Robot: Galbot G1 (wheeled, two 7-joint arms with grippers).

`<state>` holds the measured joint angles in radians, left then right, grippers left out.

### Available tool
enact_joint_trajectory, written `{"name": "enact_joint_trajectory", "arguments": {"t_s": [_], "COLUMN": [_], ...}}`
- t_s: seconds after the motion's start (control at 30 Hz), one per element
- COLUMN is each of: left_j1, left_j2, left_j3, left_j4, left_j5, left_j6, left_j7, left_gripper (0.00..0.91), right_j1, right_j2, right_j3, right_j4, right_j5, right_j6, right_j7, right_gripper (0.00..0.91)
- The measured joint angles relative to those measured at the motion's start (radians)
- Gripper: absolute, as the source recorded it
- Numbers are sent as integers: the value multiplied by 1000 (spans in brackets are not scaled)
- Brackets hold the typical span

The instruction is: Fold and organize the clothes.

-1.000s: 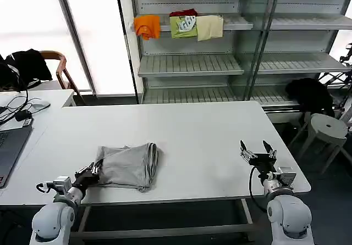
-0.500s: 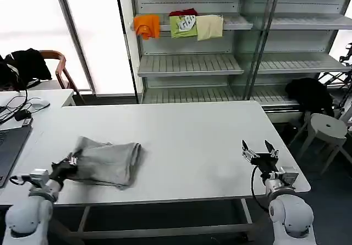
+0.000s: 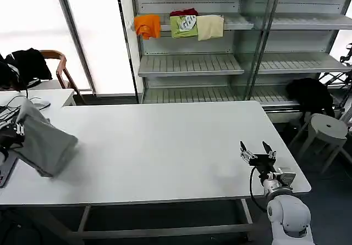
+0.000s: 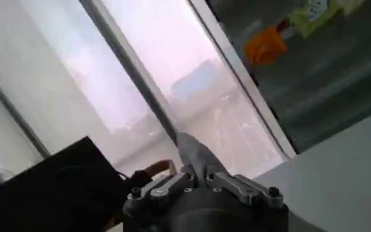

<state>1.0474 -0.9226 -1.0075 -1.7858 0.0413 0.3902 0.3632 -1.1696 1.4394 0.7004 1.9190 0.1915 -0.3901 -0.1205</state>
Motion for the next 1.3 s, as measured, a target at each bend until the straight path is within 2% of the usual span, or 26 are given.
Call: {"name": "enact_joint_trajectory", "arguments": {"t_s": [0.13,0.23,0.43,0.6,0.77,1.03,1.07,1.1,1.3], "left_j1": [-2,15,60,74,74,53,49,45,19], "left_j2": [10,-22,-181,-318,-414,-525,-537,-549,-615], "left_j3": [5,26,119,225,344,534,555,576,690], "left_j4": [-31,-58,-63,-68,-98,-97,-90,-83,-54], "left_j5": [49,108,248,305,305,268,266,263,240], "left_j6": [-18,-38,-84,-86,-45,43,49,55,77], "left_j7": [10,13,-16,-65,-116,-188,-196,-203,-236], "left_gripper": [20,20,30,30,30,30,534,907,907], "right_j1": [-10,-18,-30,-32,-39,-47,-47,-47,-39], "right_j2": [0,-1,-15,-16,-11,-16,-16,-16,-6], "right_j3": [8,14,34,47,51,62,62,61,44], "right_j4": [-4,-7,2,13,22,46,49,52,58], "right_j5": [7,11,24,29,29,30,30,29,14], "right_j6": [8,13,13,8,8,-5,-6,-8,-21], "right_j7": [0,0,1,2,3,4,3,3,6], "right_gripper": [907,907,907,907,907,907,907,907,907]}}
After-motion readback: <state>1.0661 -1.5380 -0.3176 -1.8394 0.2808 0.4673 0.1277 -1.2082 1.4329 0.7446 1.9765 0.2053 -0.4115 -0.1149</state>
